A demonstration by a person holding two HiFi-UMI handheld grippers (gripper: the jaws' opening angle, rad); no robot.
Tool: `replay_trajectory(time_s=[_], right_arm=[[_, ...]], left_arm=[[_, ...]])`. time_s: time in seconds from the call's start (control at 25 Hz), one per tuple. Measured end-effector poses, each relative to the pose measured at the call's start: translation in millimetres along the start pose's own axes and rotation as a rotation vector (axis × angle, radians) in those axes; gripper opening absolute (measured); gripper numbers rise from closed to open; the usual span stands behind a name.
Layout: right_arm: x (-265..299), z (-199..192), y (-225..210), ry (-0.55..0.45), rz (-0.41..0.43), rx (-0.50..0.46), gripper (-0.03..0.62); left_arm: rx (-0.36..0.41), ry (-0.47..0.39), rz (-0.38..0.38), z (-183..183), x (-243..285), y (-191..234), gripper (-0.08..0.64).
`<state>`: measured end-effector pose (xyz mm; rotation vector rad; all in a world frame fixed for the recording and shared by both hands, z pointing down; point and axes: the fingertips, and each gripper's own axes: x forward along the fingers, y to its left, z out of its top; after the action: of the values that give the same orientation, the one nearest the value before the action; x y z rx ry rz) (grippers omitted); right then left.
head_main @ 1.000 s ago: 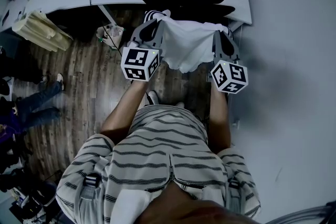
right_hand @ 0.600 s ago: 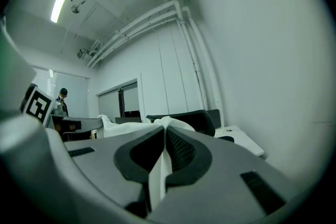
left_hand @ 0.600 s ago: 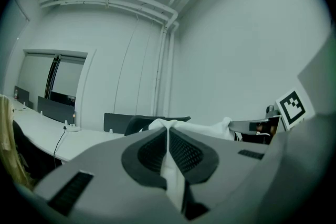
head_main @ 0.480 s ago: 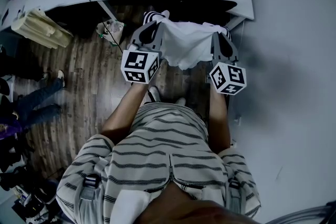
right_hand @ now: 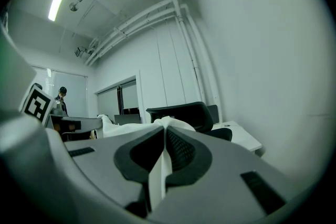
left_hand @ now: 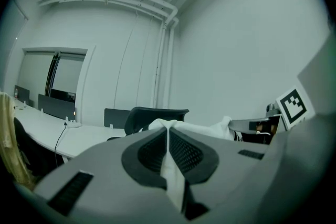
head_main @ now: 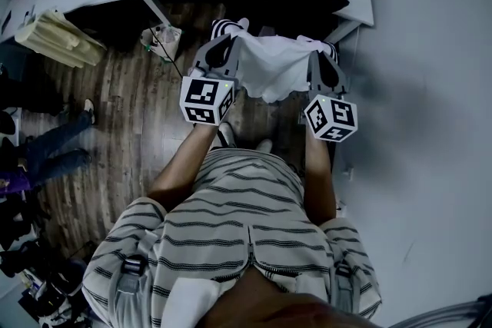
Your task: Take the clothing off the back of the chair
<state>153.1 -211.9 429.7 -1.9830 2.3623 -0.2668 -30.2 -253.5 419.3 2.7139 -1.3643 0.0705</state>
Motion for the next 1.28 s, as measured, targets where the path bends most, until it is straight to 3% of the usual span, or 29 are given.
replay_trajectory(time_s=[1.28], right_arm=[[-22.9,-47.8,13.2,0.044,-0.001,-0.041,0.029]], left_arm=[[0.022,0.020,-0.005,-46.5,-23.3,-10.8,0.029]])
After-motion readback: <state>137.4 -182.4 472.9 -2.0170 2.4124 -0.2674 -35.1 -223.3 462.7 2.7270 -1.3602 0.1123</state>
